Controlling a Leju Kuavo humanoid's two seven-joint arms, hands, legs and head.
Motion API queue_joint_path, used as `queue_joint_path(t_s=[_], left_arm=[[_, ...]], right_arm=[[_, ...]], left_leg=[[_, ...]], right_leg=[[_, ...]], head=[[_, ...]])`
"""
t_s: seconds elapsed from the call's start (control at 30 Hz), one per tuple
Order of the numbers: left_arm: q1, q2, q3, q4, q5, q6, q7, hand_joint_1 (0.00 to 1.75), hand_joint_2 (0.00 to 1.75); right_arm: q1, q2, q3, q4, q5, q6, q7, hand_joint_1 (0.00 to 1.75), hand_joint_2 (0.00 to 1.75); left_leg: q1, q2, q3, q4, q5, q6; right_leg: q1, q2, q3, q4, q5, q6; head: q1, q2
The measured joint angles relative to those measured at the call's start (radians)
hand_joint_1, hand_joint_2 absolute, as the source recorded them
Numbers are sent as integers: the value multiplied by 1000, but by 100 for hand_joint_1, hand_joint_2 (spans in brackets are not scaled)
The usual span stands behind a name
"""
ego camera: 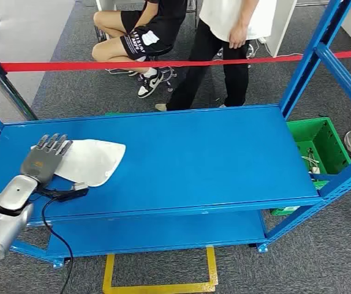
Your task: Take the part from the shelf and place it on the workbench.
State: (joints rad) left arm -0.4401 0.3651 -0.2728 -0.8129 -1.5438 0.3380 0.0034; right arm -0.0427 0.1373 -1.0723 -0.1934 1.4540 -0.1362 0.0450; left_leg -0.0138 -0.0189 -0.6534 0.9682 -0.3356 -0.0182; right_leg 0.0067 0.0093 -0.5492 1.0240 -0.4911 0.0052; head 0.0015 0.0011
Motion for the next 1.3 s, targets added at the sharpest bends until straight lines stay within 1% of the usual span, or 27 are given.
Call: queue_joint_path(t_s=[0.23, 0.37, 0.53, 0.7, 0.73, 0.83, 0.87, 1.0, 1.3], left_arm=[[-28, -16, -54, 26, 0, 3, 26, 0, 175], [-42, -37, -87, 45, 0, 0, 31, 0, 175], [-48, -67, -92, 60, 0, 2, 13, 0, 175], [-52, -84, -93, 66, 0, 1, 8, 0, 175], [-53, -85, -93, 66, 0, 1, 8, 5, 175], [-54, -89, -93, 69, 0, -5, 4, 136, 175], [-54, -90, -93, 70, 1, -10, -2, 175, 175], [-51, -93, -89, 73, 9, -21, -29, 175, 175], [-31, -94, -61, 72, 36, -17, -52, 175, 175]], right_arm=[[1, 0, 0, 0, 4, 1, 4, 0, 0], [0, 0, 0, 0, 4, 3, 3, 0, 0], [0, 0, 0, 0, -4, 3, -17, 0, 0], [0, 0, 0, 0, -8, 0, -30, 0, 0], [0, 0, 0, 0, -8, 0, -30, 0, 0], [0, 0, -1, 0, -10, -1, -31, 0, 0], [0, 0, -1, 0, -12, -2, -32, 0, 0], [0, 0, -4, 0, -24, -9, -33, 0, 0], [1, 0, -26, 0, -47, -18, -39, 0, 0]], left_leg=[[0, 0, 1, 0, 0, 0], [-1, 0, 2, 0, -1, 1], [-2, 0, 4, 0, -1, 2], [-2, 0, 7, 0, -2, 3], [-2, 0, 7, 0, -2, 3], [-2, 0, 8, 0, -2, 3], [-2, 0, 8, 0, -2, 3], [-2, 0, 8, 0, -2, 3], [-3, 0, 7, 0, -2, 3]], right_leg=[[-1, 0, -2, 0, 0, 0], [-1, 0, -2, 0, -1, 1], [-2, -1, -1, 0, -1, 1], [-2, -1, 2, 0, -2, 2], [-2, -1, 2, 0, -2, 2], [-2, -1, 3, 0, -2, 2], [-2, -1, 3, 0, -2, 2], [-2, -1, 3, 0, -2, 2], [-3, -1, 4, 0, -2, 2]], head=[[0, 0], [0, 0], [0, 0], [0, 0], [0, 0], [0, 0], [0, 0], [0, 0], [0, 0]])
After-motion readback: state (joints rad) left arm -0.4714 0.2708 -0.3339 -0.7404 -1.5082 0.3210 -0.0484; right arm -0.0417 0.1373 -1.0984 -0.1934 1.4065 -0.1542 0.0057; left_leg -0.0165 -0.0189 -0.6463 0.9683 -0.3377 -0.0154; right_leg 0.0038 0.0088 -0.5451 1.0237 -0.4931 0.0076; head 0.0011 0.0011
